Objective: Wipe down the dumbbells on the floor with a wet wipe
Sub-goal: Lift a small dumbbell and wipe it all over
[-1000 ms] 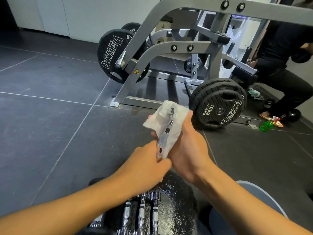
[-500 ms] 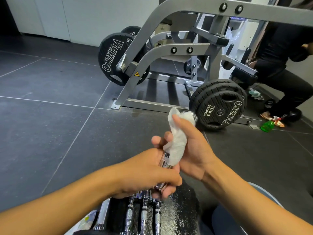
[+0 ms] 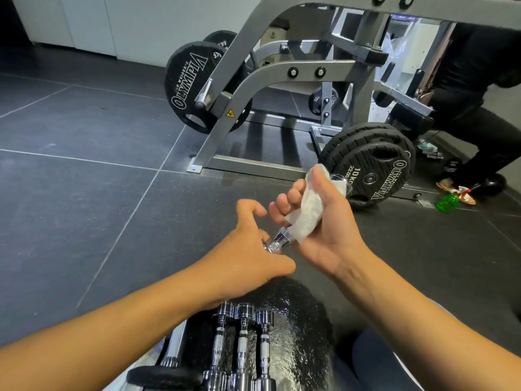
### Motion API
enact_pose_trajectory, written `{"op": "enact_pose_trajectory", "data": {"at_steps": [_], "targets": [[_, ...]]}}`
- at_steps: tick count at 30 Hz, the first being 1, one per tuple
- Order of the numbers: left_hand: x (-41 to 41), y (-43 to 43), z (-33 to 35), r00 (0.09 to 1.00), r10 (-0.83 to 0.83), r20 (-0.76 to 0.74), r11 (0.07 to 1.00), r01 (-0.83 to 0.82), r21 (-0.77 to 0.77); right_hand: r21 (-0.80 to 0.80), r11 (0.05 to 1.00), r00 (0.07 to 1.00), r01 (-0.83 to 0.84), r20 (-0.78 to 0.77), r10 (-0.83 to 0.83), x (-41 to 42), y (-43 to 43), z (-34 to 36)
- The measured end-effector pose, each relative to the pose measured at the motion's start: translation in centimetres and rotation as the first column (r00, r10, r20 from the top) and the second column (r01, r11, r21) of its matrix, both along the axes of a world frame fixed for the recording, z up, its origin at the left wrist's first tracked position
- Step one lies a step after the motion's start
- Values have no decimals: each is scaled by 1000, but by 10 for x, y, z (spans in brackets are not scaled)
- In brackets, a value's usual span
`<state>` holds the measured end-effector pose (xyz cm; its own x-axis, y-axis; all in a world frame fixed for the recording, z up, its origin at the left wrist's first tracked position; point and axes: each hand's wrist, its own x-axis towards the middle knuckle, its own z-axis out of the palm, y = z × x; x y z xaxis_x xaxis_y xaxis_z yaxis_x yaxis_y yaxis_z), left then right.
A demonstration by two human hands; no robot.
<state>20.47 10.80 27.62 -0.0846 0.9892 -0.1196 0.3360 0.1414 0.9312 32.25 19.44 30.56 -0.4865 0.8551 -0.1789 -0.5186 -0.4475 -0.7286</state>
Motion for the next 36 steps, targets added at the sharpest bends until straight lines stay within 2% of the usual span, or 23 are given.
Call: {"op": "enact_pose_trajectory", "data": {"at_steps": [3,7,11,15,17,20,22,25,27,28,30,32,34,35,36], "targets": [[4,-1,1,975,104,-198,969,-55,240,22,1000,998,-10,65,8,-3,0,-6],[4,-1,0,975,145,-166,926,-75,371,69,997,994,-45,105,38,-3,-3,-8],[9,-3,0,993,108,-46,933,-85,349,58,989,973,-133,199,119,-5,-19,-7],[10,-2,-6,993,74,-96,951,-41,308,35,987,959,-157,242,144,-9,-24,-12],[12,-1,-8,995,-10,-99,962,37,270,47,988,964,-145,232,130,-7,-20,-13],[4,0,-4,963,-117,-242,975,157,154,100,986,963,-134,249,106,-2,-12,-13],[-14,2,1,936,-100,-339,990,127,59,159,978,948,-137,306,83,5,-7,-16],[-38,7,7,937,-49,-345,998,63,30,231,944,862,-236,498,93,13,-8,-26],[-45,9,10,941,11,-339,994,26,105,216,930,793,-297,598,115,14,-12,-32],[-46,9,11,929,33,-368,985,33,172,231,919,765,-321,635,107,14,-15,-32],[-43,5,16,889,-16,-458,954,150,258,305,868,696,-391,716,62,12,-20,-31],[-38,2,20,836,-113,-537,923,289,255,402,748,546,-528,835,-64,11,-23,-27],[-32,1,21,822,-143,-552,918,319,236,425,586,367,-690,903,-224,8,-24,-25],[-28,1,20,824,-136,-550,925,305,229,426,519,313,-741,903,-295,6,-26,-25],[-23,1,20,818,-116,-563,931,286,225,443,462,298,-768,887,-353,4,-28,-25]]}}
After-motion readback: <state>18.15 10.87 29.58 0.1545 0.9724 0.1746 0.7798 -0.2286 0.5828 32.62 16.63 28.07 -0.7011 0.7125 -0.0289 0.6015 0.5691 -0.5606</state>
